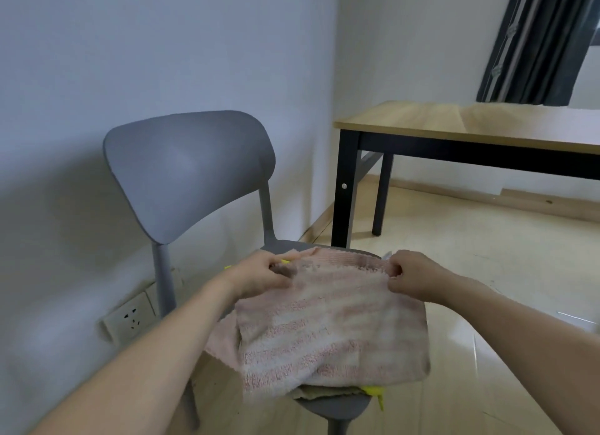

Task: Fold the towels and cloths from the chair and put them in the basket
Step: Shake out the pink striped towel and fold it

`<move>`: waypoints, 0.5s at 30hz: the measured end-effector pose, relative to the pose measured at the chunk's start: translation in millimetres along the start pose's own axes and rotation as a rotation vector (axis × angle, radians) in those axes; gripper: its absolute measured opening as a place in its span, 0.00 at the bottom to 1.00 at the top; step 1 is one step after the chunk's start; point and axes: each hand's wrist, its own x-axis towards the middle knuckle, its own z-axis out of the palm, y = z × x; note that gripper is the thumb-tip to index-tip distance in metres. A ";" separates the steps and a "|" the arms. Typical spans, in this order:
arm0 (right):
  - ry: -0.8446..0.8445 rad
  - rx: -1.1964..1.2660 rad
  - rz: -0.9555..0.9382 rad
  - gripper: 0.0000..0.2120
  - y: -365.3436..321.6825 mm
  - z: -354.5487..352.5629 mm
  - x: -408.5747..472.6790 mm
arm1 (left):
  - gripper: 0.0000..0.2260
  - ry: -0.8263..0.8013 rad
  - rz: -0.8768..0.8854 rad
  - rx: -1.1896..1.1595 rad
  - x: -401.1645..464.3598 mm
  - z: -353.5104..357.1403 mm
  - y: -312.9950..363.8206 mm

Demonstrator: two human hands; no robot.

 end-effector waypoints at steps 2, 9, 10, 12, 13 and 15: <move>0.029 -0.054 -0.022 0.08 -9.2 -20.4 -15.3 | 0.10 0.122 -0.003 0.146 -17.9 -17.5 14.2; 0.187 -0.154 -0.236 0.10 -66.4 -89.6 -71.9 | 0.15 0.304 0.210 1.090 -100.4 -60.9 80.0; 0.215 -0.162 -0.260 0.09 -73.9 -97.5 -79.3 | 0.16 0.316 0.225 1.168 -111.5 -64.0 85.8; 0.266 -0.175 -0.317 0.08 -86.4 -109.2 -91.6 | 0.15 0.330 0.251 1.301 -128.8 -64.5 91.6; 0.282 -0.172 -0.347 0.09 -91.8 -113.2 -96.6 | 0.14 0.337 0.261 1.336 -134.4 -62.9 91.3; 0.294 -0.183 -0.392 0.10 -101.7 -119.6 -105.4 | 0.13 0.345 0.247 1.321 -144.5 -57.8 89.9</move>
